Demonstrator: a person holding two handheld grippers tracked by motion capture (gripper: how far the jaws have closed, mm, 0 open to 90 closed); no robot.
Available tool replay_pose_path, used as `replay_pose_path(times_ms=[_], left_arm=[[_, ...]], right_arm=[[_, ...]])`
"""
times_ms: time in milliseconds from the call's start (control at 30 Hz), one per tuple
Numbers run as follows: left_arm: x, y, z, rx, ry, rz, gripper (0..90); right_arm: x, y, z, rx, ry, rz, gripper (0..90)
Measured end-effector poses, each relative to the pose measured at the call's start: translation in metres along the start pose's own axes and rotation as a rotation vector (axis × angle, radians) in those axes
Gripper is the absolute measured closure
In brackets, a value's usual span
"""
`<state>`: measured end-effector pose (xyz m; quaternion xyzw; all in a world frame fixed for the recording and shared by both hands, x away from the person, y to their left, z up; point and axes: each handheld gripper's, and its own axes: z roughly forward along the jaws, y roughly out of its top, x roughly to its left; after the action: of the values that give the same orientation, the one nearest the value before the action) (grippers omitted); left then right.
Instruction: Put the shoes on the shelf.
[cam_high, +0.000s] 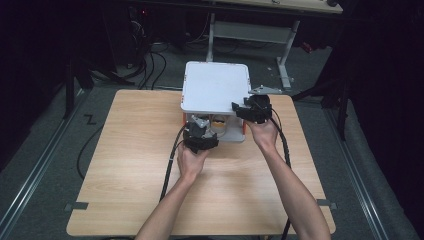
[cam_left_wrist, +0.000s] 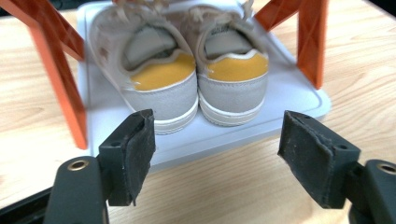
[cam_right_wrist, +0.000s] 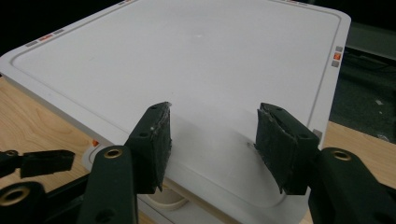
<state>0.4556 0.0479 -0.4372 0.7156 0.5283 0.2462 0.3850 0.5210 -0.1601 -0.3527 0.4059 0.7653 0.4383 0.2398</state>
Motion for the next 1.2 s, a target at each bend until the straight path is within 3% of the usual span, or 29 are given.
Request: replay_pose_path(times_ms=[167,533,733,967,1200], left_arm=[[0.008,0.000,-0.023,-0.055,-0.014,0.016,29.0],[0.022,-0.003,-0.063,-0.110,-0.039,0.040,29.7],[0.028,-0.004,-0.083,-0.138,-0.056,0.063,29.7],[0.038,-0.009,-0.101,-0.140,-0.081,0.066,30.7],[0.046,-0.018,-0.112,-0.146,-0.073,0.060,30.6]], right_arm=[[-0.001,-0.005,-0.010,-0.020,0.004,0.005,45.7],[-0.005,-0.006,-0.045,-0.043,0.027,0.003,45.6],[-0.006,-0.016,-0.065,-0.074,0.046,0.011,45.0],[-0.010,-0.030,-0.086,-0.094,0.052,0.013,44.9],[-0.012,-0.045,-0.105,-0.118,0.058,0.020,44.8]])
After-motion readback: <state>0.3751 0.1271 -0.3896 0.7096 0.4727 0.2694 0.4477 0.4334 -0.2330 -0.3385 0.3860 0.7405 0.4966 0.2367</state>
